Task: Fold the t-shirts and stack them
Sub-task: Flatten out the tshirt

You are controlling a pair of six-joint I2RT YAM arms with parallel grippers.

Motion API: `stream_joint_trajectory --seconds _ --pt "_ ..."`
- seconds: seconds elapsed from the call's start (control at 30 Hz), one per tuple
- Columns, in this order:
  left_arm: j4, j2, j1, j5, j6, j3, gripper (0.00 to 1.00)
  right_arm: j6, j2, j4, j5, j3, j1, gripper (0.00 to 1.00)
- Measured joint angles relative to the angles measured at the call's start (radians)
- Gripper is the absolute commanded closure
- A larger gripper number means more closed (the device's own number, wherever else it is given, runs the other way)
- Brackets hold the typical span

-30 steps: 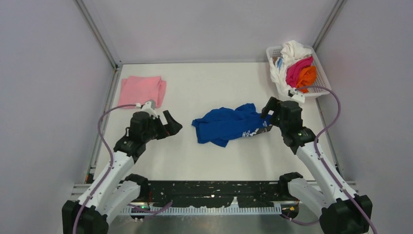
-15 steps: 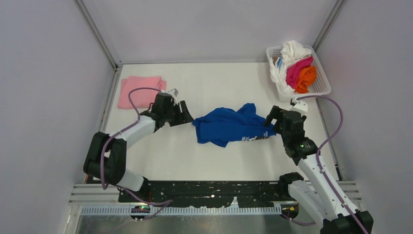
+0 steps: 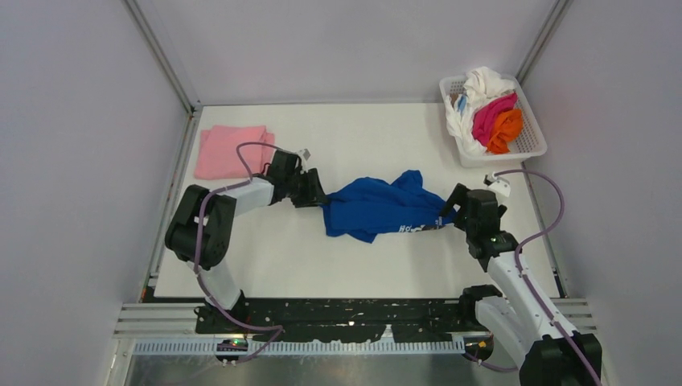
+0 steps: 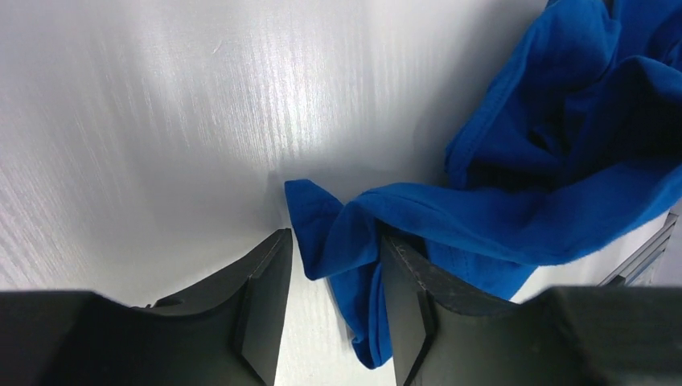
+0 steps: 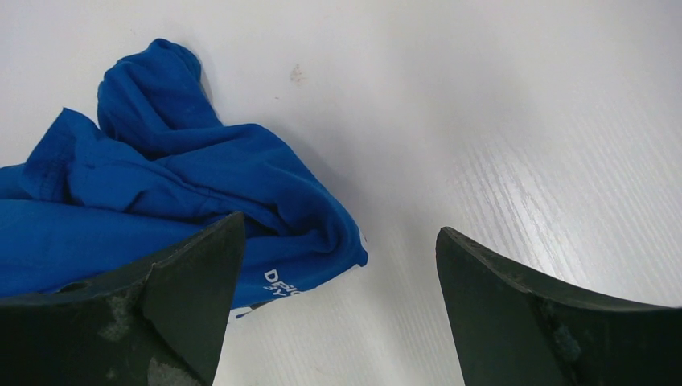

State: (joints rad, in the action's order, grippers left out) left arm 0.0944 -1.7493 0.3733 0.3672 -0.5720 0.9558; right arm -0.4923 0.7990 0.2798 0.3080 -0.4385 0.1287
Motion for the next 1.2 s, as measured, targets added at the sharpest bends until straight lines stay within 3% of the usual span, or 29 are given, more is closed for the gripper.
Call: stream_joint_trajectory --seconds 0.1,0.2,0.43,0.53,0.6,0.93,1.0,1.03,1.1,1.2 --pt "0.000 -0.027 0.004 0.004 0.003 0.013 0.65 -0.011 0.013 -0.032 -0.027 0.005 -0.022 0.05" --pt "0.000 -0.043 0.007 0.018 0.000 0.029 1.00 -0.019 0.034 -0.057 -0.054 0.011 -0.035 0.05" --pt "0.000 -0.021 0.023 0.008 0.009 0.039 1.00 -0.038 0.132 -0.133 -0.116 0.026 -0.075 0.02" --pt "0.014 0.033 0.026 -0.025 0.016 0.025 1.00 -0.040 0.198 -0.171 -0.166 0.026 -0.099 0.20" --pt "0.032 0.091 0.029 -0.055 0.028 0.011 1.00 -0.046 0.237 -0.194 -0.217 0.026 -0.106 0.25" --pt "0.063 0.321 0.047 -0.150 0.038 -0.072 1.00 -0.064 0.192 -0.251 -0.403 0.074 -0.107 0.41" --pt "0.073 0.346 0.053 -0.163 0.040 -0.085 1.00 -0.068 0.172 -0.250 -0.423 0.094 -0.107 0.55" --pt "0.080 0.359 0.056 -0.170 0.042 -0.091 1.00 -0.073 0.166 -0.252 -0.437 0.103 -0.107 0.70" --pt "0.087 0.372 0.061 -0.183 0.046 -0.097 1.00 -0.079 0.158 -0.258 -0.456 0.114 -0.106 0.91" --pt "0.105 0.399 0.070 -0.208 0.052 -0.110 1.00 -0.094 0.127 -0.262 -0.484 0.132 -0.101 0.95"
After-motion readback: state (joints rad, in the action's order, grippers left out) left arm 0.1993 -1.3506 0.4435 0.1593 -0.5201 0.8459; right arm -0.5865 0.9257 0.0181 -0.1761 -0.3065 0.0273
